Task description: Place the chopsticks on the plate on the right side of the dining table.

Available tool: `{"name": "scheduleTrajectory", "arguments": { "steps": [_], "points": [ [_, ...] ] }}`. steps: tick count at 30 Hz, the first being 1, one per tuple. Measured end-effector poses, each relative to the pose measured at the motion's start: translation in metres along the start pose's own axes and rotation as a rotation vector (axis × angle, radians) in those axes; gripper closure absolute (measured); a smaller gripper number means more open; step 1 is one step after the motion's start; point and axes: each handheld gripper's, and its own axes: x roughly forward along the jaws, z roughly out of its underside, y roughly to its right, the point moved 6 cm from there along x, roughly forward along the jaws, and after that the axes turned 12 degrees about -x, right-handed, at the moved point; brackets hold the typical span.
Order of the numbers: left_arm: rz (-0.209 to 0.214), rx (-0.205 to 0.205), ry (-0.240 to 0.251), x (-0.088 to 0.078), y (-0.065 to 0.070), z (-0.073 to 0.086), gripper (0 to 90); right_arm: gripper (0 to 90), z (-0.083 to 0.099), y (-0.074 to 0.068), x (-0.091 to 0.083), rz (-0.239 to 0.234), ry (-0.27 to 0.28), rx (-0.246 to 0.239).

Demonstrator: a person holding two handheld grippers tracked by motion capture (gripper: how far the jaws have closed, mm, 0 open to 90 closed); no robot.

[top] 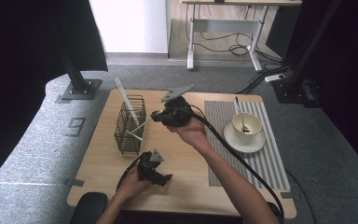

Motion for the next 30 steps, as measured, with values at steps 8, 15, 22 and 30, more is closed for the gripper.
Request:
{"name": "scheduleTrajectory", "arguments": {
  "steps": [8,15,22,30],
  "points": [
    [0.0,0.004,-0.003,0.0,0.0,0.0,0.0,82.3,-0.005,0.003,-0.022,0.004,0.041,0.028],
    [-0.001,0.005,-0.003,0.0,0.0,0.0,0.0,82.4,-0.011,0.006,-0.052,0.043,0.075,0.02],
    [-0.004,0.004,-0.017,-0.001,-0.001,0.0,0.0,82.6,-0.01,0.008,-0.073,0.08,0.076,0.006],
    [0.006,0.022,0.008,-0.014,-0.003,-0.008,6.4,82.6,0.007,0.006,-0.083,0.088,0.053,0.015]
  ]
}}
